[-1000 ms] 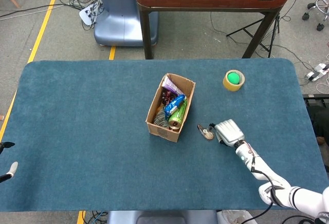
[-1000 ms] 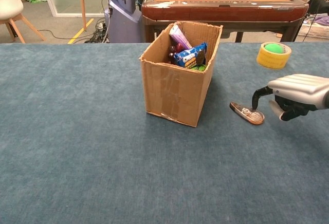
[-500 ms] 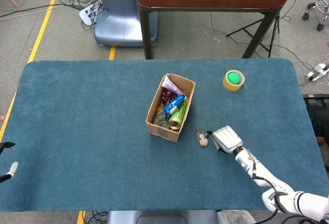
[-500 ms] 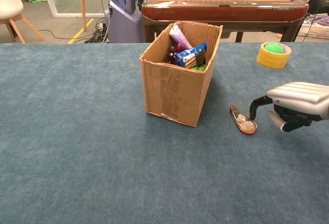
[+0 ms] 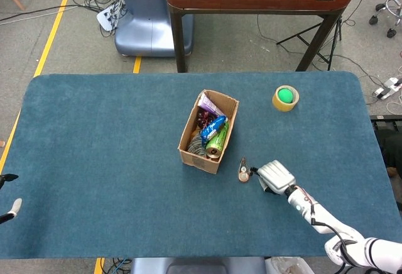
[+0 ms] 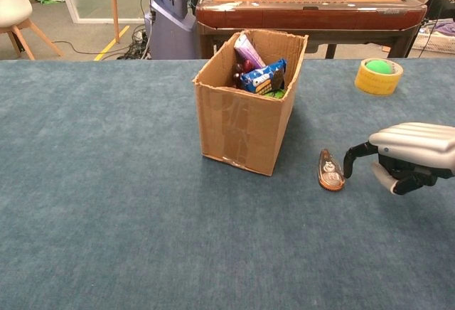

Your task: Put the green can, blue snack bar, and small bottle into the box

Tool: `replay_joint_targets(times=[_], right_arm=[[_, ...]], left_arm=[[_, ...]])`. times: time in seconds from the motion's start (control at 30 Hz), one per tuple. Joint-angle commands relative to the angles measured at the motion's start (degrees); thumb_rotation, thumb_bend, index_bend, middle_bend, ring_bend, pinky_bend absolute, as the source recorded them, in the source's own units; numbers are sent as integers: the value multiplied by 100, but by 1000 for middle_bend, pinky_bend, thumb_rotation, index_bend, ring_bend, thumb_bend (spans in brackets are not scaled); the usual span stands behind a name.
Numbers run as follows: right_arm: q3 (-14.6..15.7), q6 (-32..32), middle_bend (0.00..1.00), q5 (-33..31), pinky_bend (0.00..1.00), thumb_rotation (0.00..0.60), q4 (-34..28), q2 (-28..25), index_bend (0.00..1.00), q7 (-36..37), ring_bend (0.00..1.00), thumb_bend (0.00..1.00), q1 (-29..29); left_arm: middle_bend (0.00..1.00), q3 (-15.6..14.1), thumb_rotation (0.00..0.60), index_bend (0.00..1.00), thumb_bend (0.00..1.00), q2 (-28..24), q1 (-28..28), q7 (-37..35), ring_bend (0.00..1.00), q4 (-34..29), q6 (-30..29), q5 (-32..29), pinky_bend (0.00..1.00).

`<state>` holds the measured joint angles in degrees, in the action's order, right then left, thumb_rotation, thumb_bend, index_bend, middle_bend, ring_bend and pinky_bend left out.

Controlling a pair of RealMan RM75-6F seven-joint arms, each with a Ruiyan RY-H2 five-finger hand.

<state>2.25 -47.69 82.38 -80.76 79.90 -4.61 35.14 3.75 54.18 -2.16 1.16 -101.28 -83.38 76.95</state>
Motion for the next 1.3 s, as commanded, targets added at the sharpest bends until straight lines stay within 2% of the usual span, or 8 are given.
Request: replay_joint_targets(times=[0.03, 0.37, 0.57, 0.7, 0.8, 0.9, 1.1, 1.3], right_arm=[[17, 63, 1000, 33, 1000, 600, 10, -11, 332, 78, 1000, 1000, 32], [77, 42, 1000, 279, 1000, 600, 130, 60, 332, 438, 1000, 1000, 67], [167, -263, 1000, 732, 1000, 600, -38, -200, 333, 1024, 1000, 1000, 74], [163, -685, 1000, 1079, 999, 600, -19, -376, 418, 1378, 989, 985, 59], [140, -765, 909, 1154, 914, 600, -35, -524, 461, 1240, 857, 862, 87], [55, -701, 660, 1080, 735, 600, -103, -620, 465, 825, 630, 671, 142], [-93, -487, 459, 920, 469, 600, -26, -539, 465, 23, 408, 311, 280], [-145, -315, 371, 920, 378, 600, 294, -238, 441, -230, 297, 209, 444]], left_arm=[[318, 1, 600, 293, 311, 0, 2, -2, 273, -5, -6, 0, 451], [317, 23, 600, 293, 311, -42, 30, -66, 273, -3, -46, -31, 451], [317, 28, 600, 293, 311, -47, 36, -69, 273, -9, -56, -30, 451], [317, 26, 600, 293, 311, -42, 29, -50, 273, -6, -44, -31, 451], [317, 30, 600, 293, 311, -35, 25, -35, 273, -4, -38, -43, 451], [317, 29, 600, 293, 311, -30, 20, -19, 273, -2, -22, -56, 451], [318, 38, 600, 293, 311, -28, 15, -25, 273, 4, -10, -78, 451], [318, 55, 600, 293, 311, -50, 27, -68, 273, 3, -19, -114, 451]])
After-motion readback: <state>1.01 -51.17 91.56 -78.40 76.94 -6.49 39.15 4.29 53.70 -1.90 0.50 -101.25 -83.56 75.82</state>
